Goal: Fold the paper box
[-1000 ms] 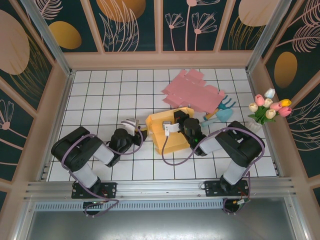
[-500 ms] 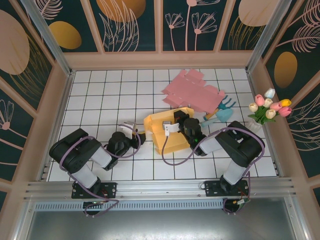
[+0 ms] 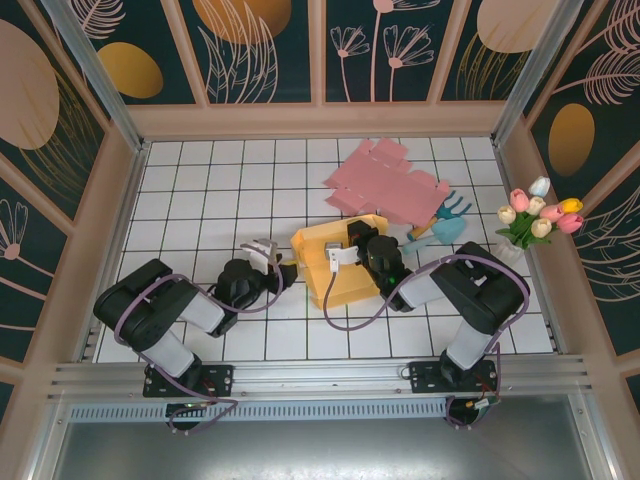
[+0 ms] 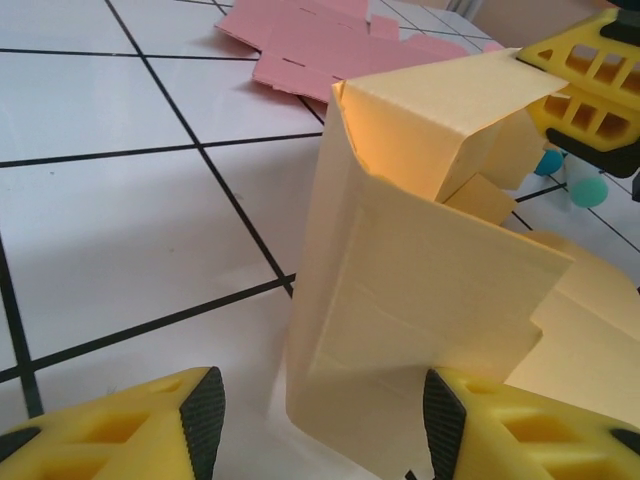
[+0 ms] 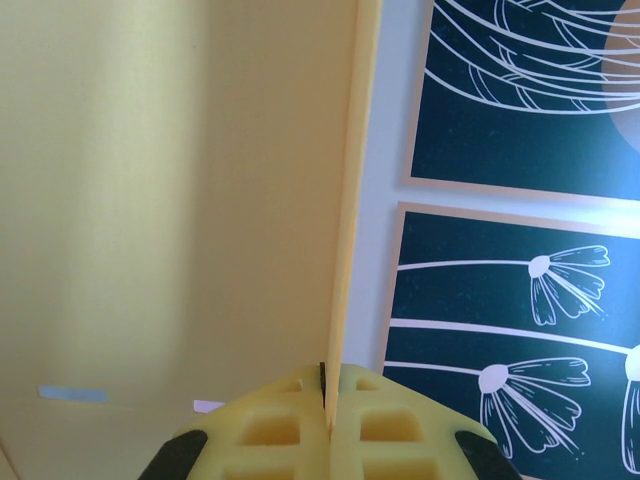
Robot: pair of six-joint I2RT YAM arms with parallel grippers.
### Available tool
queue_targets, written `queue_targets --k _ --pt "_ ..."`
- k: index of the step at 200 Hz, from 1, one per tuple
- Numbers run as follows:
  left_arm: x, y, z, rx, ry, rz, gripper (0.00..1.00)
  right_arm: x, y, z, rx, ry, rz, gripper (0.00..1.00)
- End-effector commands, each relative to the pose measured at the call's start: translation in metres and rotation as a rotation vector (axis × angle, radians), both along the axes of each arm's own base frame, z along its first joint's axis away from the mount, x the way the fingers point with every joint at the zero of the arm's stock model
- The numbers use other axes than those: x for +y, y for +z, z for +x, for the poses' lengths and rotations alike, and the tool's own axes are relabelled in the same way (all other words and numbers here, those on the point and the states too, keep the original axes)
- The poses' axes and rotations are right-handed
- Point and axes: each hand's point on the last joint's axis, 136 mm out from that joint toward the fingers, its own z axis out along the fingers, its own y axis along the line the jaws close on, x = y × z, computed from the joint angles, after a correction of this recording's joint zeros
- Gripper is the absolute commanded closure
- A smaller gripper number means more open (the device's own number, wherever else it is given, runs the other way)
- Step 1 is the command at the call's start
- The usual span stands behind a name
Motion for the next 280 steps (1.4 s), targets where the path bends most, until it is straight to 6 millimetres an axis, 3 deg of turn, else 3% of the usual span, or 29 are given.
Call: queue_targets --k 1,88,183,236,240,280 --pt "-0.008 0.008 0.004 -0.017 -0.029 -0.012 0.41 -0.010 -0.050 -0.011 0.130 0.001 -0.146 1.00" --pt "-0.004 0.011 0.031 -0.021 0.084 0.000 0.38 -0.010 -0.053 -0.011 0.135 0.002 -0.155 1.00" --pt "0.001 0.007 0.042 0.011 0.182 -0.036 0.40 -0.009 -0.055 -0.011 0.138 0.004 -0.163 1.00" --pt "-0.035 0.025 0.027 -0.034 0.058 -0.089 0.40 -0.009 -0.056 -0.012 0.143 0.006 -0.161 1.00" --pt "-0.037 0.016 0.025 -0.018 0.049 -0.074 0.40 -0.009 -0.056 -0.012 0.144 0.006 -0.161 1.00" --pt "-0.052 0.015 0.026 -0.023 0.034 -0.066 0.41 -0.008 -0.056 -0.012 0.141 0.006 -0.159 1.00"
